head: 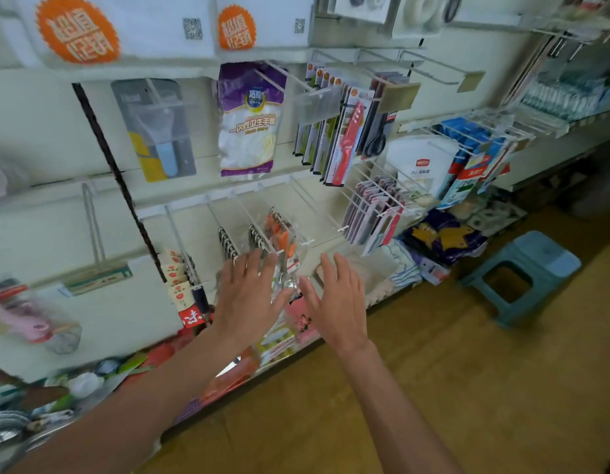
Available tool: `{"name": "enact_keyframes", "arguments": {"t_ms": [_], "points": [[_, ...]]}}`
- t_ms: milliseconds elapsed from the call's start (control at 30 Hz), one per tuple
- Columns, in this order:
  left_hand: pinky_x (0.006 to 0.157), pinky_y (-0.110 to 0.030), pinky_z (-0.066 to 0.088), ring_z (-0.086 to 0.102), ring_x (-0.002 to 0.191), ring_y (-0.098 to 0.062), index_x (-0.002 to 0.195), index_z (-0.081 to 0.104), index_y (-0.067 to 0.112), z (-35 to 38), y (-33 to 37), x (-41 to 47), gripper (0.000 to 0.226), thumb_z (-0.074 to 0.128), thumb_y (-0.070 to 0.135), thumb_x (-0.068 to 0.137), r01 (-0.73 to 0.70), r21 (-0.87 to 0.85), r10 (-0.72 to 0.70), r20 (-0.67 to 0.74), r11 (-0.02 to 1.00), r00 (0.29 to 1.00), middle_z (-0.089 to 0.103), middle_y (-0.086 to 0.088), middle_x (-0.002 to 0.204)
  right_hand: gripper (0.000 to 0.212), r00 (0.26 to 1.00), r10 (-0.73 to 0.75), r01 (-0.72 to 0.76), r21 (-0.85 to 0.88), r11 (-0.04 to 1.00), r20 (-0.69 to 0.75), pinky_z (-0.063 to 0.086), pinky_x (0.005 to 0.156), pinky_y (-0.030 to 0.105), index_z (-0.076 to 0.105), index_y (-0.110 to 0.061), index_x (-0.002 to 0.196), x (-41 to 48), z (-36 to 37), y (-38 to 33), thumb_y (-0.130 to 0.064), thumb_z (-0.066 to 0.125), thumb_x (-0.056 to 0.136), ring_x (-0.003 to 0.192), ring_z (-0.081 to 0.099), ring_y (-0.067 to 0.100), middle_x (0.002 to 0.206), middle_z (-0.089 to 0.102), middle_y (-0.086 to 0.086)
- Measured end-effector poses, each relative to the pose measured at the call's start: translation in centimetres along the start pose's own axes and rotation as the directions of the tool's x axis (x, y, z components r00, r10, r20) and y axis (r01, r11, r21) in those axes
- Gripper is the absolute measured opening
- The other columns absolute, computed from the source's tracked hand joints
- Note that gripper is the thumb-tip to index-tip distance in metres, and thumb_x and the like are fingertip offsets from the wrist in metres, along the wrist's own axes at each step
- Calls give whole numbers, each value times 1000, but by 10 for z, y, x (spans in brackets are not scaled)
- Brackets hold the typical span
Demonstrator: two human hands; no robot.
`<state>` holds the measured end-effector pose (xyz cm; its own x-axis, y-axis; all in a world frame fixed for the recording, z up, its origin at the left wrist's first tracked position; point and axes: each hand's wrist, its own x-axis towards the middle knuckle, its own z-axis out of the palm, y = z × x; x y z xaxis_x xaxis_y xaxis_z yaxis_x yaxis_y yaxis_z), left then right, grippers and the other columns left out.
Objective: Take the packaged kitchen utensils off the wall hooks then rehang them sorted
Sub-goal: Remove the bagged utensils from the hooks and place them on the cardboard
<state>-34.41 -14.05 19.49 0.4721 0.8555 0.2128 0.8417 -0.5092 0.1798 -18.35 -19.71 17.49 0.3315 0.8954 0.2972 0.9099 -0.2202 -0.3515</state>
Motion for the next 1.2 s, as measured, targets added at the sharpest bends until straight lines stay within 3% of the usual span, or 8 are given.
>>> {"name": "enact_keyframes", "arguments": {"t_ms": [100,267,400,567,833,1000,1133,1200], "points": [[115,-52,29,35,138,-32,149,33,16,5,10,15,77,17,66,93,-20,-12,20,-1,1000,1000,41,-14,148,66,999,16,-15,-27,1000,32,31,118,47,40,-16,149,10,-5,12,-61,35,101,145,32,28,155,38,13],[118,-49,27,31,142,-33,156,18,17,26,44,37,72,37,54,97,-19,-97,16,-31,995,999,29,-14,157,71,999,-1,3,-46,999,48,26,120,45,38,-16,149,41,1,41,-64,23,99,147,29,28,157,36,13],[118,-44,30,24,146,-27,154,24,18,68,67,49,66,38,52,99,51,-120,-52,-6,991,999,18,-9,162,80,995,-39,37,18,999,96,22,122,45,35,-18,151,69,24,67,-69,12,94,149,25,27,159,32,11],[112,-45,39,45,132,-31,143,46,11,133,79,61,56,59,36,94,178,-142,-179,4,974,984,49,-12,143,77,964,-131,117,73,990,232,10,123,41,26,-21,155,94,73,104,-69,16,95,151,15,24,163,23,7],[96,-39,49,54,118,-29,136,52,11,201,73,80,52,69,28,90,336,-167,-350,-64,927,935,59,-10,129,72,937,-255,216,178,960,240,20,121,44,34,-16,152,119,146,135,-64,30,98,147,27,27,158,34,9],[95,-30,38,47,130,-19,144,42,26,228,70,100,42,46,31,102,531,-399,-583,-11,748,813,52,4,140,72,943,-307,262,282,923,130,28,116,37,29,-14,153,136,176,127,-57,46,98,141,38,26,154,41,8],[79,-29,51,66,100,-15,127,57,26,263,62,121,28,50,27,100,518,-625,-666,-4,584,746,68,6,113,76,942,-322,259,406,876,93,24,111,27,22,-18,156,149,191,112,-56,50,97,139,39,20,153,42,5],[65,-30,52,67,84,-16,118,59,19,277,58,130,21,53,23,99,544,-638,-712,-8,544,702,67,9,94,70,939,-341,291,444,848,36,36,106,31,29,-19,152,152,200,104,-51,55,95,128,49,21,142,52,5]]}}
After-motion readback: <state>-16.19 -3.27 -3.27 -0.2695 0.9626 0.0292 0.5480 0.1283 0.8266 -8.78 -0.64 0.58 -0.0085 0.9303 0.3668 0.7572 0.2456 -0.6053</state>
